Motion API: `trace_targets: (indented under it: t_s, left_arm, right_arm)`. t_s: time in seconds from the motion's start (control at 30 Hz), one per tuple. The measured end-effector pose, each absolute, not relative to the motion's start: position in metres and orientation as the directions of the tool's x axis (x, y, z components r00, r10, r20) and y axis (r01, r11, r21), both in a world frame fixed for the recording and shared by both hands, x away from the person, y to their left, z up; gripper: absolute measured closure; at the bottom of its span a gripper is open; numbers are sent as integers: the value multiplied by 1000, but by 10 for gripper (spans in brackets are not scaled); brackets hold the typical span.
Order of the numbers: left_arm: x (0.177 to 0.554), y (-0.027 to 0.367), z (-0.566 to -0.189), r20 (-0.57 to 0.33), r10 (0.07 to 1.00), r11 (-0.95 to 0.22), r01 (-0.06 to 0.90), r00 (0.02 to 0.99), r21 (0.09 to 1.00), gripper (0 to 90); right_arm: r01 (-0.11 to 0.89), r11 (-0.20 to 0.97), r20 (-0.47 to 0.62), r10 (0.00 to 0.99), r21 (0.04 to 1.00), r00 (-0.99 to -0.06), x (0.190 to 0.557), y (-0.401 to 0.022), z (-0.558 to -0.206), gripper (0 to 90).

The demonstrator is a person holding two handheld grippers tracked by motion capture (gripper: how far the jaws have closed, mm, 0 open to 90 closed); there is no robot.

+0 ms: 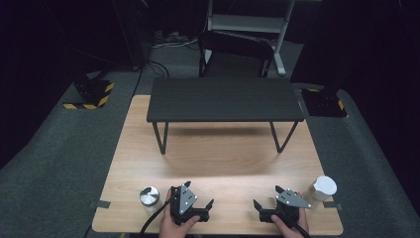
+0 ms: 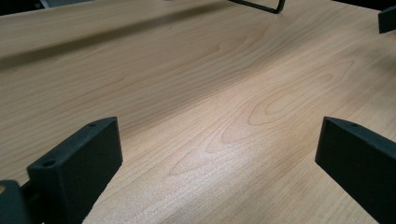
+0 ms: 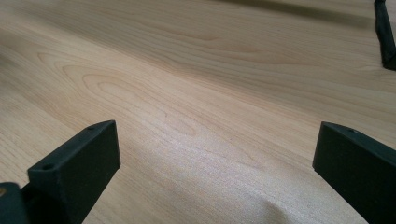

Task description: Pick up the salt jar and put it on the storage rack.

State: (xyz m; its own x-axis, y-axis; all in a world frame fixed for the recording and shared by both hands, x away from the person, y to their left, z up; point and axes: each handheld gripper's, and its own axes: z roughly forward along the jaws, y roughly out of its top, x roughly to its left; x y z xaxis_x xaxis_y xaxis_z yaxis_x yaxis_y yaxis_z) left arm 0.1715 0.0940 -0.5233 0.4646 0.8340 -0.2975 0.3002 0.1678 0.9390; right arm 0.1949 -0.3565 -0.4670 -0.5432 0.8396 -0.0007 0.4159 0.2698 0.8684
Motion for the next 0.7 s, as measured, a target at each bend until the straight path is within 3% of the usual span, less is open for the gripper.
trace_targets:
  t_s: [0.7]
  left_arm:
    - [171, 96, -524, -303, 831, 173, 301, 467, 938, 8]
  right_arm:
    - [425, 258, 27, 828, 868, -560, 195, -360, -467, 5]
